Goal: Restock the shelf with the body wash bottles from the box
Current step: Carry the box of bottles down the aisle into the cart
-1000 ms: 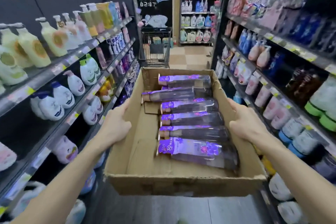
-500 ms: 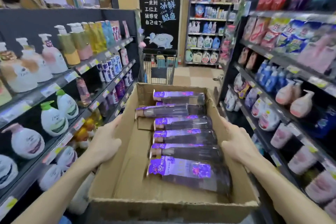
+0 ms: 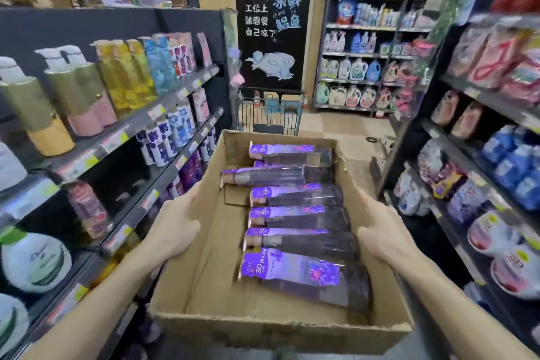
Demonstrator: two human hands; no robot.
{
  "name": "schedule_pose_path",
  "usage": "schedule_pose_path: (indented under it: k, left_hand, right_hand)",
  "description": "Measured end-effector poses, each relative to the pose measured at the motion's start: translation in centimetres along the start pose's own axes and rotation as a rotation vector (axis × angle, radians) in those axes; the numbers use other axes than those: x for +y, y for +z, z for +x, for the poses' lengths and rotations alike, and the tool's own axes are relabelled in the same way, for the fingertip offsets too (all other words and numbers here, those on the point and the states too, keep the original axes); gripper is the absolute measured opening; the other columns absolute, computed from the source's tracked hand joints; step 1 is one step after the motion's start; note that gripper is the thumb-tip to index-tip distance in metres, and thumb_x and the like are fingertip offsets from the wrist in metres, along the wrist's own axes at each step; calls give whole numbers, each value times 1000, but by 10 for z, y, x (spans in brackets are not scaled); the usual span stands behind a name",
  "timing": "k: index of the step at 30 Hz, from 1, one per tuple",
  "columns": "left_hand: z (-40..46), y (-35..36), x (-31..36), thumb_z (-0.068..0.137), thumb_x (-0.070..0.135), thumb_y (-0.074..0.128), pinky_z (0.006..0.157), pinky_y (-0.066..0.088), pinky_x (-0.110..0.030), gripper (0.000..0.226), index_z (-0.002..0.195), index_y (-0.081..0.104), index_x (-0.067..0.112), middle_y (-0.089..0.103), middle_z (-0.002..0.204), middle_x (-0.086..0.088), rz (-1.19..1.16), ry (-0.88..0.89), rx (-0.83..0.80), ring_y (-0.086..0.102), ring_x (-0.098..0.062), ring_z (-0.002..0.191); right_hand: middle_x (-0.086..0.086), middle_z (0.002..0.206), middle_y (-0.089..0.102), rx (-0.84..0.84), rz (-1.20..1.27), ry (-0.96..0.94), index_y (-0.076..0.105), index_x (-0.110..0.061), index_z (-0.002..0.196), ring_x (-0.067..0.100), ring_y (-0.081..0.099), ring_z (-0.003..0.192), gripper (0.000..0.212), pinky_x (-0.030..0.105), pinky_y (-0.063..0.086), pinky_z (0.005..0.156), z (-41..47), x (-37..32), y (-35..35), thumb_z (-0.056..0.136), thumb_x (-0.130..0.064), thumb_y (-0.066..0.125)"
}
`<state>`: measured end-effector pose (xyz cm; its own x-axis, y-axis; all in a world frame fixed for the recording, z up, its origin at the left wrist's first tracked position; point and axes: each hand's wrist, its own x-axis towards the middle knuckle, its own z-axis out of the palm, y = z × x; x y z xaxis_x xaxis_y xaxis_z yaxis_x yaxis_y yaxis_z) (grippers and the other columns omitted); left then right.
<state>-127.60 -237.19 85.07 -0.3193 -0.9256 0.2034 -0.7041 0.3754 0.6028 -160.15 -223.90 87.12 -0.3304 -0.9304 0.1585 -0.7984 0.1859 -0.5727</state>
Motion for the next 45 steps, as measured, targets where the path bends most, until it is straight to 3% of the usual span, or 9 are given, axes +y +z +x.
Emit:
schedule_pose_path:
  k: [6,12,15,19,26,34,37,39,45]
  left_hand:
    - [162,35,-23,73,-13,55,70,40,-11,88,147,41,31,63,103,15,-18,-29,-4,65,-19,101]
    - [310,61,-56,70,-14,54,82,49,-31,94,150,34,32,72,119,-13,4,-89,12,64,-37,111]
    - [379,74,-83,71,-13,54,72,48,-31,94,149,36,37,74,90,-4,29,-113,14,65,-36,94]
    - [484,97,-134,72,-14,53,78,49,-23,92,149,37,34,69,110,7,-13,-125,5,66,-20,92]
    - [652,132,-223,65,3,48,84,58,-49,107,139,13,71,73,116,-14,9,-59,-88,70,-36,103]
    - [781,211,-295,73,-11,52,82,50,-31,110,144,15,65,71,111,-25,-37,-119,-145,69,-38,100]
    - [808,244,-305,78,-9,54,55,46,-17,105,146,14,60,62,58,-7,-28,-192,-146,59,-7,50]
    - [825,262,-307,80,-8,55,44,35,-15,97,152,20,46,42,43,5,8,-216,-175,48,-9,40]
    - [857,313,-337,82,-9,57,51,44,-19,95,155,16,36,65,58,0,43,-252,-238,55,-5,44]
  right_hand:
    - [18,122,64,-31,-63,45,21,-40,150,38,59,111,95,36,50,82,182,36,45,67,-5,51]
    - [12,115,69,-88,-10,24,40,-35,142,39,61,106,80,34,47,71,346,49,83,67,-9,53]
    - [16,117,68,-95,-57,2,28,-39,148,39,60,107,94,32,43,67,425,57,111,63,-4,51]
    - [16,115,68,-97,-21,42,18,-40,151,39,61,104,101,32,40,65,527,67,164,63,-1,50]
    - [14,112,70,-68,21,86,-1,-60,144,41,63,100,109,45,55,77,669,67,246,68,-3,54]
    - [27,86,69,-78,6,233,-6,-61,142,49,61,83,109,40,45,58,787,107,317,71,-1,51]
    - [30,80,67,-78,-44,266,-1,-52,148,49,59,77,106,40,40,57,820,131,347,73,1,52]
    - [29,78,66,-95,-79,298,2,-46,151,48,60,75,102,43,45,61,838,145,365,75,1,53]
    - [30,70,64,-134,-73,379,-2,-53,147,46,59,66,106,46,47,60,867,178,420,74,0,53]
